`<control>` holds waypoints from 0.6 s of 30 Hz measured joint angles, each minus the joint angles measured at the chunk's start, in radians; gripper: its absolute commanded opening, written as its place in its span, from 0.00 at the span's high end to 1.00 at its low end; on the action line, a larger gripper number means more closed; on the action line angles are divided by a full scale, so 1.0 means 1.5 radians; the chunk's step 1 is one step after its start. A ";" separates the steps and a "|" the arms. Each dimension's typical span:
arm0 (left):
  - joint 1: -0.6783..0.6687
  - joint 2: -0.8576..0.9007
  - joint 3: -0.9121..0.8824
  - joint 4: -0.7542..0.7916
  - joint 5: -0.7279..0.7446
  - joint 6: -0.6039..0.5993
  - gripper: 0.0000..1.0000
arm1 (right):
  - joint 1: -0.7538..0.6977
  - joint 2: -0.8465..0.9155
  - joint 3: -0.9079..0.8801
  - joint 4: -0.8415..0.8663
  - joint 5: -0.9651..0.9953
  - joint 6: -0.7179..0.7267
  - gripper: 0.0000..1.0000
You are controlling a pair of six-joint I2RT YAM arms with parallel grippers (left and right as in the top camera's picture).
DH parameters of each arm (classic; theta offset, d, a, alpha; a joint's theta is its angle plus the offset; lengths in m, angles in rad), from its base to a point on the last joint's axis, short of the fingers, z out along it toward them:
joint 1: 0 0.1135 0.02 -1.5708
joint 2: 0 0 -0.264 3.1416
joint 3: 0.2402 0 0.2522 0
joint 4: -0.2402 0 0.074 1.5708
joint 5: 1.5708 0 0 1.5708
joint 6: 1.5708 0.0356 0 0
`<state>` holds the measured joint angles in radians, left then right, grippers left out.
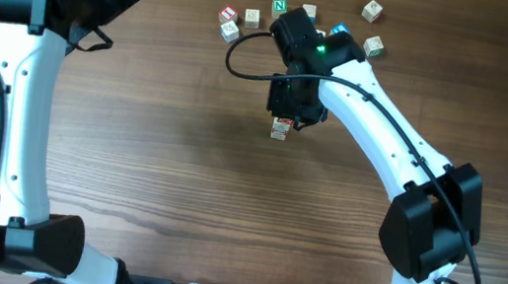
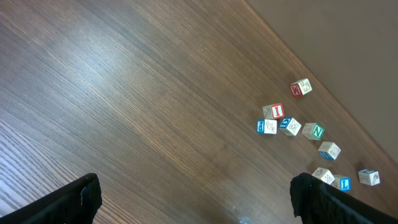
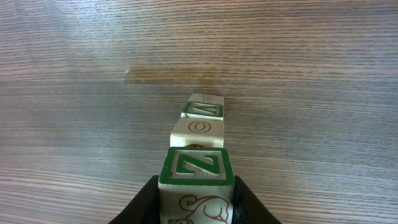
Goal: Form a tower
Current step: 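Lower the green Z block onto the stack top with the right gripper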
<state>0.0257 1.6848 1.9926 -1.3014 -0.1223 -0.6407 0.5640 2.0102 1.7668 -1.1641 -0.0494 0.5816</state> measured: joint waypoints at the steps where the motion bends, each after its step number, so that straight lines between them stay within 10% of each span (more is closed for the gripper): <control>1: 0.000 0.000 0.000 0.000 0.000 0.000 0.00 | 0.000 0.000 0.000 0.000 0.003 0.000 0.83; 18: 0.000 0.000 0.000 0.000 0.000 0.000 0.00 | 0.000 0.000 0.000 0.001 0.006 0.031 0.82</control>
<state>0.0257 1.6848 1.9926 -1.3014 -0.1223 -0.6407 0.5640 2.0102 1.7668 -1.1633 -0.0399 0.6285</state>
